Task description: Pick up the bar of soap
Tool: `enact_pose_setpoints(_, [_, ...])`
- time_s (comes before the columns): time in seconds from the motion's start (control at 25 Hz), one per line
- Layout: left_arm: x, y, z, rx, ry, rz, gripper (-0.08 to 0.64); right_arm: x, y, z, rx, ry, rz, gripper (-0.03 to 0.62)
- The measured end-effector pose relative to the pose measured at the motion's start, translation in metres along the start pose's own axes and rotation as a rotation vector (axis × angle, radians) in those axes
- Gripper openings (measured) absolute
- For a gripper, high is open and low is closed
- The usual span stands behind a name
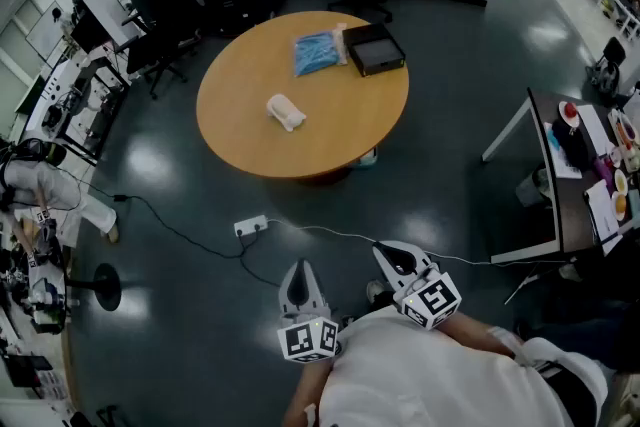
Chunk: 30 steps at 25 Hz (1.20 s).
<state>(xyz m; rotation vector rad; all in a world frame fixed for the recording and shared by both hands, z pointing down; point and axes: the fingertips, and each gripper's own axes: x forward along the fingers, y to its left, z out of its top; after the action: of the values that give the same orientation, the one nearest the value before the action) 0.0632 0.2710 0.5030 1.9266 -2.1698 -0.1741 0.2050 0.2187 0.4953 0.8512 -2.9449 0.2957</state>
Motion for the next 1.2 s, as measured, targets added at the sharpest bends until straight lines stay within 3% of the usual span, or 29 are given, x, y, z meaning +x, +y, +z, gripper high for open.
enact_pose_setpoints(0.6, [0.032, 0.003, 0.003, -0.001, 0.009, 0.000, 0.003, 0.020, -0.014, 0.007, -0.004, -0.008, 0.011, 0.014])
enact_pose_setpoints(0.8, [0.042, -0.002, -0.001, -0.006, 0.002, 0.033, 0.003, 0.028, -0.031, 0.003, 0.022, 0.004, 0.024, 0.014])
enact_pose_setpoints(1.04, [0.078, 0.026, 0.003, 0.005, 0.020, 0.080, 0.003, 0.077, -0.051, -0.004, 0.029, 0.046, 0.046, 0.014])
enact_pose_setpoints(1.2, [0.130, 0.062, 0.006, -0.006, 0.015, 0.084, 0.003, 0.138, -0.069, -0.005, 0.006, 0.051, 0.050, 0.014])
